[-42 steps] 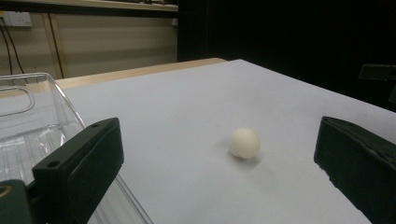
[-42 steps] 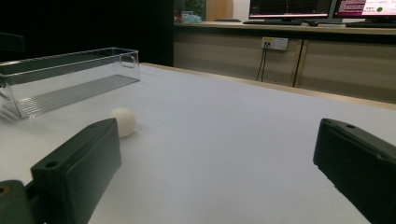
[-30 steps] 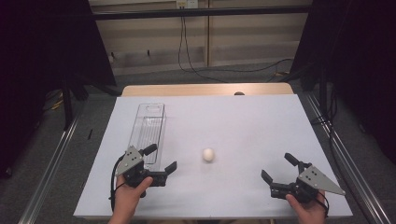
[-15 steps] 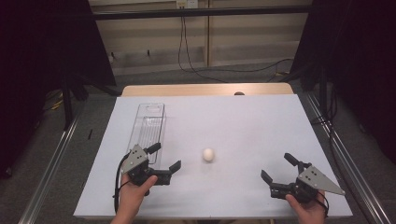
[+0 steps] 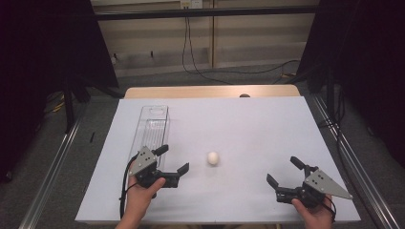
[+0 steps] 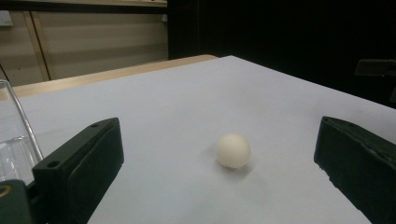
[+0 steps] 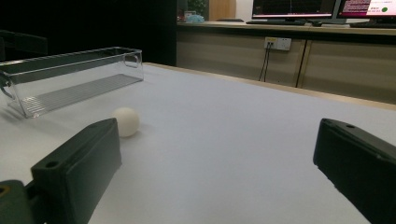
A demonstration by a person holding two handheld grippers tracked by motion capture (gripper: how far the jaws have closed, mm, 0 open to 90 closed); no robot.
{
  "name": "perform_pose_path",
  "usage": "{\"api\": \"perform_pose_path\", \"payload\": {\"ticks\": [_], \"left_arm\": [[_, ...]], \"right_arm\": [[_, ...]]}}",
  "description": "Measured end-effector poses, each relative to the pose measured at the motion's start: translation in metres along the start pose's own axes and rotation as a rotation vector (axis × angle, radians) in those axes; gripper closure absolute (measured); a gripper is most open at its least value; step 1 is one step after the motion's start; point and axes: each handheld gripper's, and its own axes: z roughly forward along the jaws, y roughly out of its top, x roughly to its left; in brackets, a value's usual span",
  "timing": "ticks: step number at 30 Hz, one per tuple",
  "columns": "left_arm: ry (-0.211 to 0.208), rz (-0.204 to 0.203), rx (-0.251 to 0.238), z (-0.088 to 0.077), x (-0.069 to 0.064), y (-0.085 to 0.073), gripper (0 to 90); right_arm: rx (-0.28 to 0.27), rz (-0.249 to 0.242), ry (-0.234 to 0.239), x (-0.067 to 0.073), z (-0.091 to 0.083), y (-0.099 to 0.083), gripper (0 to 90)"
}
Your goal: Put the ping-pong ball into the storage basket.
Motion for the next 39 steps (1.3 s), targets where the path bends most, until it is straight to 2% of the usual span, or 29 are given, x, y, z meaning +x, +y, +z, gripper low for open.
{"api": "perform_pose_path", "payload": {"ticks": [5,12,13,17,20,24,39], "left_arm": [[-0.008,-0.014,-0.007,0.006,-0.003,0.0,1.6],[-0.023,0.01,0.016,0.011,-0.003,0.001,1.6],[-0.015,-0.005,0.003,0.013,-0.004,0.001,1.6],[-0.02,-0.008,0.008,0.015,-0.005,0.001,1.6],[-0.025,0.007,0.023,0.018,-0.005,0.0,1.6],[-0.033,-0.003,0.02,0.022,-0.006,0.0,1.6],[-0.029,-0.004,0.047,0.03,-0.008,-0.001,1.6]], "right_arm": [[-0.002,0.0,0.002,0.0,0.0,0.0,0.4],[-0.001,-0.002,0.004,0.0,0.0,0.0,0.5],[-0.002,0.0,0.002,0.0,0.0,0.0,0.4],[-0.002,-0.002,0.005,0.0,0.0,0.0,0.4],[-0.001,-0.001,0.006,0.0,0.0,0.0,0.4],[-0.003,0.001,0.004,0.0,0.0,0.0,0.4],[-0.003,0.001,0.005,0.0,0.0,0.0,0.5]]}}
